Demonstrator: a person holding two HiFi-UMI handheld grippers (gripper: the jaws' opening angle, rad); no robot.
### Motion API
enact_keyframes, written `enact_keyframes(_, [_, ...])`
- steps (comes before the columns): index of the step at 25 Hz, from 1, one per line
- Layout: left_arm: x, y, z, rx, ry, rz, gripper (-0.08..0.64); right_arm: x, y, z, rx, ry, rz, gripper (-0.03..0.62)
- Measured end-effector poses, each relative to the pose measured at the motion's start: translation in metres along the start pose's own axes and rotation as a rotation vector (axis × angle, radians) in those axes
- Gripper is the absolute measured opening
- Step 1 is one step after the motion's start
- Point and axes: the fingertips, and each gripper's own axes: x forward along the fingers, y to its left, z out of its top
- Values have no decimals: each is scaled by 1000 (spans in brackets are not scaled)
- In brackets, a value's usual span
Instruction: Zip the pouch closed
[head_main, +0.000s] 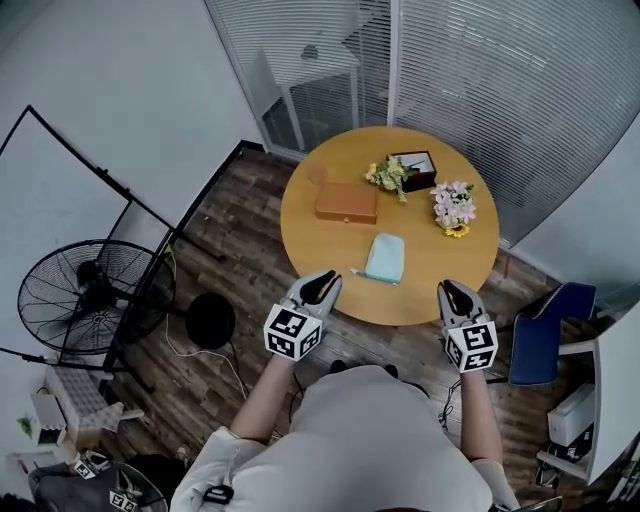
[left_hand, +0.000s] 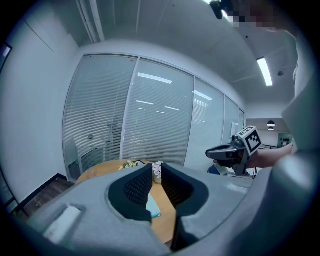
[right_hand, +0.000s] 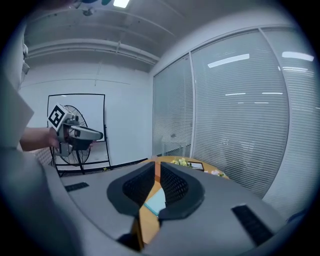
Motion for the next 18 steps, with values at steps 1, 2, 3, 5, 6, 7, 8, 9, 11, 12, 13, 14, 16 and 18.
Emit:
enact_keyframes(1, [0,0,0,1,-2,4,55,0,0,0,0,-1,3,35])
enact_keyframes(2, [1,1,1,1,-2,7,57,1,-1,0,1,-3,6,34])
enact_keyframes(3, [2,1,1,2,-2,10,55,1,-2,1,-1,-7,9,31])
enact_keyframes(5, [3,1,3,4,-2,15,55,0,-5,3,-5,-12,11,26])
enact_keyframes(6, [3,1,4,4,-3,18,55,0,-6,4,-6,-14,12,22])
enact_keyframes(7, [2,1,5,3,-6,20,55,0,-6,5,-4,-16,11,17])
enact_keyframes(8, [2,1,6,1,-8,22,54,0,-7,6,-2,-18,11,15])
enact_keyframes(9, [2,2,6,1,-10,24,51,0,-8,6,0,-21,11,12])
enact_keyframes(11, [2,4,6,-1,-12,30,43,0,-8,6,3,-27,13,6])
enact_keyframes(12, [2,4,6,-3,-14,33,40,0,-8,6,5,-29,15,5])
enact_keyframes(13, [2,4,6,-6,-17,35,38,-1,-8,7,8,-31,17,5])
enact_keyframes(14, [1,4,7,-8,-19,36,37,-2,-8,7,10,-33,18,5])
enact_keyframes(16, [1,2,7,-9,-21,36,34,-3,-8,7,13,-36,20,3])
enact_keyframes(18, [0,1,8,-9,-23,35,32,-5,-9,7,15,-39,19,3])
